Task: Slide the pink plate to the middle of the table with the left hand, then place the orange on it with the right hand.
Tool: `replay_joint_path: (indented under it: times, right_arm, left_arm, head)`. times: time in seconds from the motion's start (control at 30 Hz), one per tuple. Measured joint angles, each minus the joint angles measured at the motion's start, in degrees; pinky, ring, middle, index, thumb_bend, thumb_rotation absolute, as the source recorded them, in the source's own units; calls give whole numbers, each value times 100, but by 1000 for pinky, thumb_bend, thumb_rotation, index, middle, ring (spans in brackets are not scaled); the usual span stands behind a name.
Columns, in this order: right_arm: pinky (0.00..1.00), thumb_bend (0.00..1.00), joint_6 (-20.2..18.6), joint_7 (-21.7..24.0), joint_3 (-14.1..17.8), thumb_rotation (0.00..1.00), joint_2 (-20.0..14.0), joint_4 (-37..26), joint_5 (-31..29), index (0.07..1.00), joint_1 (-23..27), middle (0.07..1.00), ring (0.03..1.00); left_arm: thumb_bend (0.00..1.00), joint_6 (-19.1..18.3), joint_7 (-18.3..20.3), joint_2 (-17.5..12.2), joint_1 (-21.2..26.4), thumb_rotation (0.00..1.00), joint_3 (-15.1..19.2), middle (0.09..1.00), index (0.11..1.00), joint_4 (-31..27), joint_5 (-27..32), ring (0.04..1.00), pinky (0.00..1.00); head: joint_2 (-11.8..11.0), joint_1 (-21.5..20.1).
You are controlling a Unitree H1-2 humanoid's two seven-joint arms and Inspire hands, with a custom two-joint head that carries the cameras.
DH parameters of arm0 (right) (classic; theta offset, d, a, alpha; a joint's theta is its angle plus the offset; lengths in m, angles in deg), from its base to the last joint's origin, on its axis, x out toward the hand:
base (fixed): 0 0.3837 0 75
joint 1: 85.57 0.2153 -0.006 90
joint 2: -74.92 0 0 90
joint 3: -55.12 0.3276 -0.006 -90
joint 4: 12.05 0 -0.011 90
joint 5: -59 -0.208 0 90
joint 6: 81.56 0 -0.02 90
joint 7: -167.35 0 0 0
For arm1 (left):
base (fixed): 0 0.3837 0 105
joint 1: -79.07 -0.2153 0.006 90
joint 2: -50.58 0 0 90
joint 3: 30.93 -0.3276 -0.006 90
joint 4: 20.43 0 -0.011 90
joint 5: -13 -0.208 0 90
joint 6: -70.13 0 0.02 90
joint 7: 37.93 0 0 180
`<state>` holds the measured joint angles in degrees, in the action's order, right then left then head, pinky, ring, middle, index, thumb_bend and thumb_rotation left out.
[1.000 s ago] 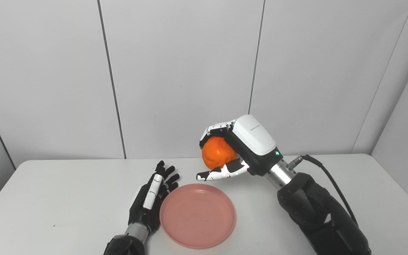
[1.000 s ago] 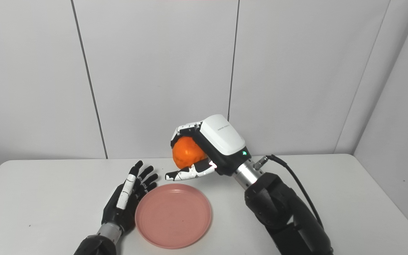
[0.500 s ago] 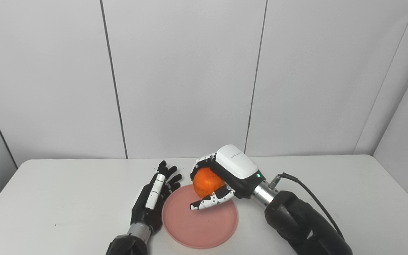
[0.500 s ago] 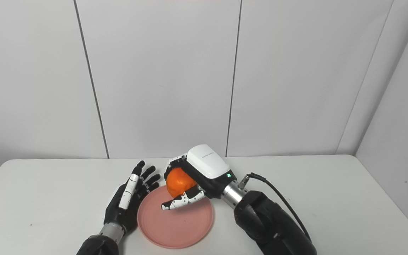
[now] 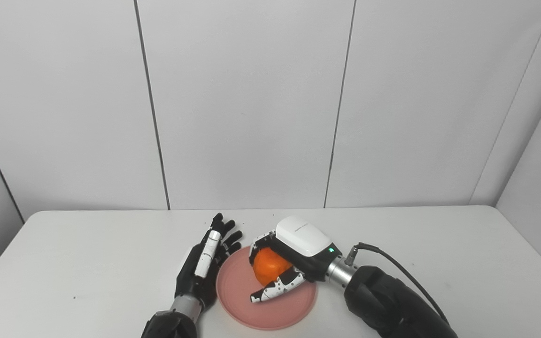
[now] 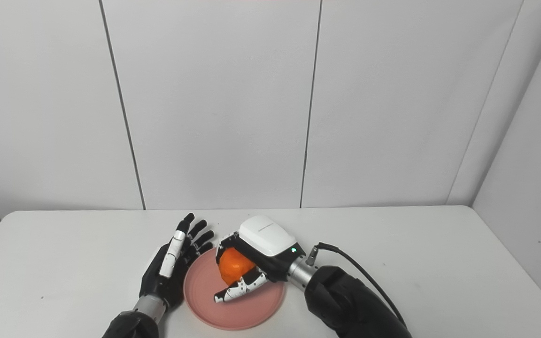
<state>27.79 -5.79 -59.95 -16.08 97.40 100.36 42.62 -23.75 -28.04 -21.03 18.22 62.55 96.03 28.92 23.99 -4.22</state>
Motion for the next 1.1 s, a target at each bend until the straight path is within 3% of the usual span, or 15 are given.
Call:
replay_joint_path:
  times: [0.3, 0.5, 0.77, 0.9, 1.0, 1.1]
  right_arm:
    - [349, 498, 1, 102, -63, 405, 18, 51, 86, 475, 0, 443, 401]
    - [374, 491, 25, 158, -199, 488, 12, 305, 172, 513, 80, 483, 441]
    - [384, 502, 26, 358, -272, 478, 13, 340, 208, 510, 228, 487, 448]
    - [386, 530, 25, 371, -272, 485, 8, 369, 231, 510, 232, 491, 454]
    - [331, 592, 25, 370, -258, 471, 8, 396, 225, 456, 232, 454, 393]
    - [327, 647, 25, 368, -236, 504, 5, 436, 209, 479, 231, 469, 392]
  left_arm:
    - [752, -1, 5, -4, -6, 729, -14, 960, 1000, -7, 2, 896, 911]
    - [735, 0, 5, -12, -16, 733, -45, 928, 1000, -21, -17, 893, 903]
    - [737, 1, 6, -10, -16, 728, -57, 928, 1000, -18, -17, 892, 891]
    - [752, 1, 4, -10, -16, 724, -59, 932, 1000, -20, -18, 888, 894]
    - [782, 3, 8, -10, -16, 719, -57, 940, 1000, -12, -15, 900, 901]
    - [784, 25, 18, -10, -5, 713, -53, 937, 1000, 21, -14, 900, 902]
  head:
    - [0, 0]
    - [0, 9]
    - [9, 0]
    - [9, 0]
    - [0, -9]
    - [-9, -9]
